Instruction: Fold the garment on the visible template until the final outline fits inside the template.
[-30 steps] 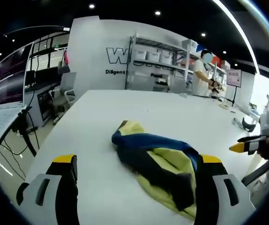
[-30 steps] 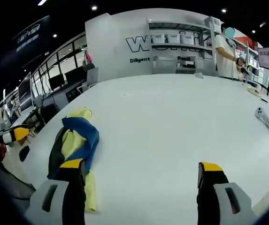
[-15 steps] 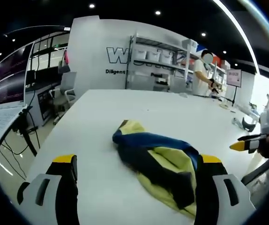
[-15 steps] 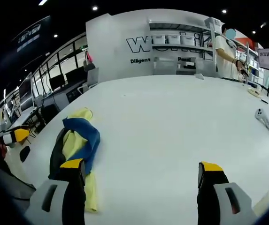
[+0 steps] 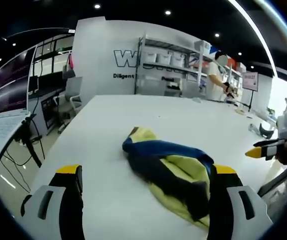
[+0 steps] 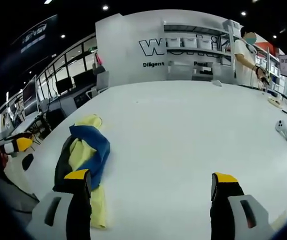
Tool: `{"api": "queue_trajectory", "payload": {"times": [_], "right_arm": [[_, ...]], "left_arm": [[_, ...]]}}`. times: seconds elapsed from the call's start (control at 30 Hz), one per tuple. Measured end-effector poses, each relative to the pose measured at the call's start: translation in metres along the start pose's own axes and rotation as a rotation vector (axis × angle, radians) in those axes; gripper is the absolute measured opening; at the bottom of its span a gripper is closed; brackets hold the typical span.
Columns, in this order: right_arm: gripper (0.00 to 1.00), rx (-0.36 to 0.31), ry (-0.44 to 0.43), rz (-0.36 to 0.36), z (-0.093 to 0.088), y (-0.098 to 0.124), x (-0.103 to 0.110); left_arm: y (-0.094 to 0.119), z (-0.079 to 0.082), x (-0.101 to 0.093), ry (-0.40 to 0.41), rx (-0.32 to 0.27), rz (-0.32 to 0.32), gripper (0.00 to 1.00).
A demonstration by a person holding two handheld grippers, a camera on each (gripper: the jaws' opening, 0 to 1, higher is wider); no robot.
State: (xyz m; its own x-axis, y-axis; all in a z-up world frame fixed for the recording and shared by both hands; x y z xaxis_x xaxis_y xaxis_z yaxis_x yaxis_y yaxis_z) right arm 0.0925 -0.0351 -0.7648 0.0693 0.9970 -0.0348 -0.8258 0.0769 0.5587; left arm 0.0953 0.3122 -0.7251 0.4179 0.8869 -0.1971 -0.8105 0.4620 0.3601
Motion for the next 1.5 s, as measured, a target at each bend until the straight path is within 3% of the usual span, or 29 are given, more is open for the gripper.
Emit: {"api": "queue_trajectory", "payload": {"times": [0.6, 1.0, 1.5], "right_arm": [[0.95, 0.012, 0.11, 0.154, -0.001, 0.007, 0.062], [0.84, 0.043, 0.164, 0.231, -0.013, 0.008, 0.092], [0.66, 0.132, 0.191, 0.351, -0.037, 0.02, 0.13]], "left_arm": [[0.008, -0.006, -0.007, 0.001, 0.014, -0.01, 0.98], [0.006, -0.007, -0.02, 0.001, 0.013, -0.035, 0.97], [0.009, -0.009, -0.023, 0.002, 0.014, -0.041, 0.97]]}}
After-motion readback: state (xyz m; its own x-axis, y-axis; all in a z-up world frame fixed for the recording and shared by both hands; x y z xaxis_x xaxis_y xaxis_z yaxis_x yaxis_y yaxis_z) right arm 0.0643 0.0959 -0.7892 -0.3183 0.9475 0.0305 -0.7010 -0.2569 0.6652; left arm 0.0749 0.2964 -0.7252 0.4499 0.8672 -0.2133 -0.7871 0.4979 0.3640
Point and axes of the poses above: the point that each gripper's makers call its tool centre point, and the gripper's own axes: y roughly backward along the fingers, x roughly to its left, z roughly out of its top, the point moved 2 cm from there along y, roughly backward along the fingers, and after that the axes turned 15 degrees about -z, right-handed, at the moved point
